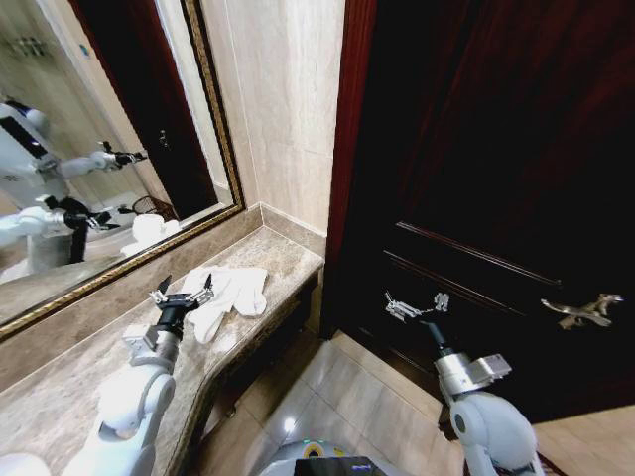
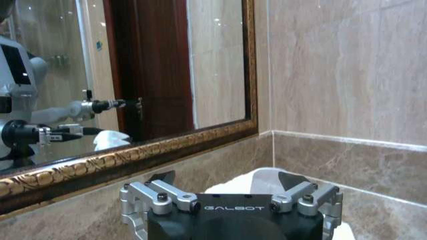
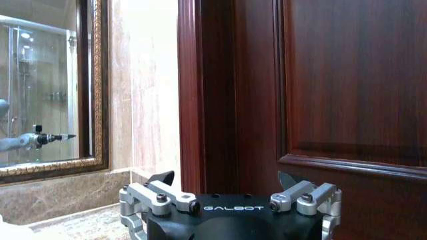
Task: Discard the used towel into the hamper.
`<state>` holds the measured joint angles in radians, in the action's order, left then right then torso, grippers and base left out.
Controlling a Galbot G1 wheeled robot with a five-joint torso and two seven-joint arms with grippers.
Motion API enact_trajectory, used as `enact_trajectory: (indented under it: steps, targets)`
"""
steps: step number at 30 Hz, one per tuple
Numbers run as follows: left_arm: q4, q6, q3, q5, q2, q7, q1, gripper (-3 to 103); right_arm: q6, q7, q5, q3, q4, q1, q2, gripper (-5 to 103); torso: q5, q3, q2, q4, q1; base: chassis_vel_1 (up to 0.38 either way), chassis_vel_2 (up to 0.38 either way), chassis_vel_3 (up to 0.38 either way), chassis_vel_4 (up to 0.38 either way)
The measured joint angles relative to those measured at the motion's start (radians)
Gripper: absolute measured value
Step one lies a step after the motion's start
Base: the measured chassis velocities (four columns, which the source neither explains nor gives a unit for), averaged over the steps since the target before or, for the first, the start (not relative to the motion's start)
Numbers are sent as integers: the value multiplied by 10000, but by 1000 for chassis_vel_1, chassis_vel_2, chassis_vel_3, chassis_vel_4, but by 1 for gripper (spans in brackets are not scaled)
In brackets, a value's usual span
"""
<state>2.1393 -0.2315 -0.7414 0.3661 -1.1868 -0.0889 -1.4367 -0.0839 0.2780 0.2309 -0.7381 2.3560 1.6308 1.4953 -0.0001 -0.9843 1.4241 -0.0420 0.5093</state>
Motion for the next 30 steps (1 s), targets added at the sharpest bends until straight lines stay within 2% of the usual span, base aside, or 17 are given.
enact_trajectory:
  steps: [15, 21, 23, 30]
  targets:
    - [-701, -94, 374, 435, 391, 275, 668, 100, -63, 116, -244, 90, -244, -240, -147, 100, 1, 0, 0, 0, 0, 0, 0, 0, 0]
    - [-838, -614, 526, 1009, 570, 264, 921, 100, -146, 117, -318, 128, -261, -360, -145, 100, 1, 0, 0, -1, 0, 0, 0, 0, 0]
    - [-860, -977, 705, 1301, 724, 247, 1124, 100, -158, 115, -339, 135, -287, -390, -144, 100, 1, 0, 0, 0, 0, 0, 0, 0, 0]
    - [-1095, -1341, 1178, 1576, 883, 207, 1500, 100, -150, 108, -356, 111, -368, -399, -169, 100, 2, 0, 0, 0, 0, 0, 0, 0, 0]
